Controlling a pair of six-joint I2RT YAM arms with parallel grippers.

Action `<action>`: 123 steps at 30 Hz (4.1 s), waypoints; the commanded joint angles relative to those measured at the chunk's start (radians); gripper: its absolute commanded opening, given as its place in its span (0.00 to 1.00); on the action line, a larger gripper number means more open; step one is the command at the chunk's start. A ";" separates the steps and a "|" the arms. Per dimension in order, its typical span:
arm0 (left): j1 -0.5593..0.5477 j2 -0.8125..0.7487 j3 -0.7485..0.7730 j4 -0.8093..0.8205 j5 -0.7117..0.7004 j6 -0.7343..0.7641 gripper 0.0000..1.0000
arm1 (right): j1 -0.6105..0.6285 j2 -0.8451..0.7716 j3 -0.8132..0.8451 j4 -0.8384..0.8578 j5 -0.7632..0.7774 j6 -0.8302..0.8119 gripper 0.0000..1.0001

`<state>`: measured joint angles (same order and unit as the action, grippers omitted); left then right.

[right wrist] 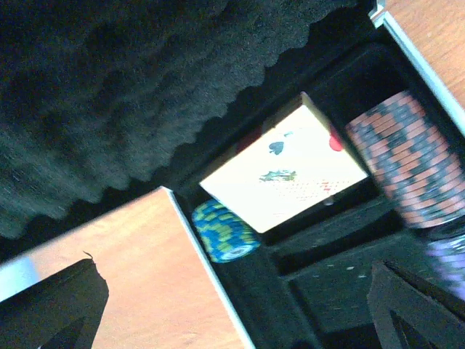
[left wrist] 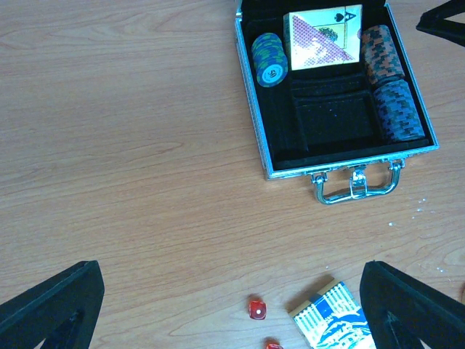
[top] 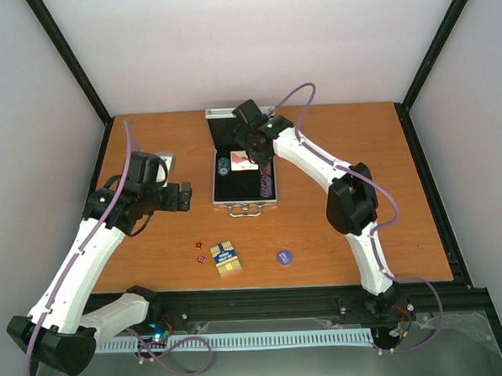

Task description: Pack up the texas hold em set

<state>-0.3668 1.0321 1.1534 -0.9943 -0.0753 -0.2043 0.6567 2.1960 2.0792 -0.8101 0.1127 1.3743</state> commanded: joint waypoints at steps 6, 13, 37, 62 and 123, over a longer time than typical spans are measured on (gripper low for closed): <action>-0.003 -0.009 -0.006 0.019 0.000 0.016 0.99 | 0.000 0.051 0.038 -0.130 0.067 -0.529 1.00; -0.003 0.004 -0.009 0.026 0.008 0.016 0.99 | 0.012 0.085 0.029 -0.061 0.057 -0.718 0.99; -0.004 0.057 -0.029 0.029 0.025 0.014 0.99 | 0.062 0.164 -0.138 0.331 0.488 -0.594 0.98; -0.009 0.085 -0.038 0.034 0.027 0.016 0.99 | 0.056 0.256 -0.119 0.162 0.520 -0.488 0.98; -0.009 0.164 0.119 -0.018 0.019 0.002 1.00 | 0.108 -0.455 -0.600 0.001 -0.038 -0.918 1.00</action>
<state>-0.3714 1.1851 1.1976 -0.9981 -0.0547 -0.2024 0.7254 1.8194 1.5246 -0.7662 0.1417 0.4896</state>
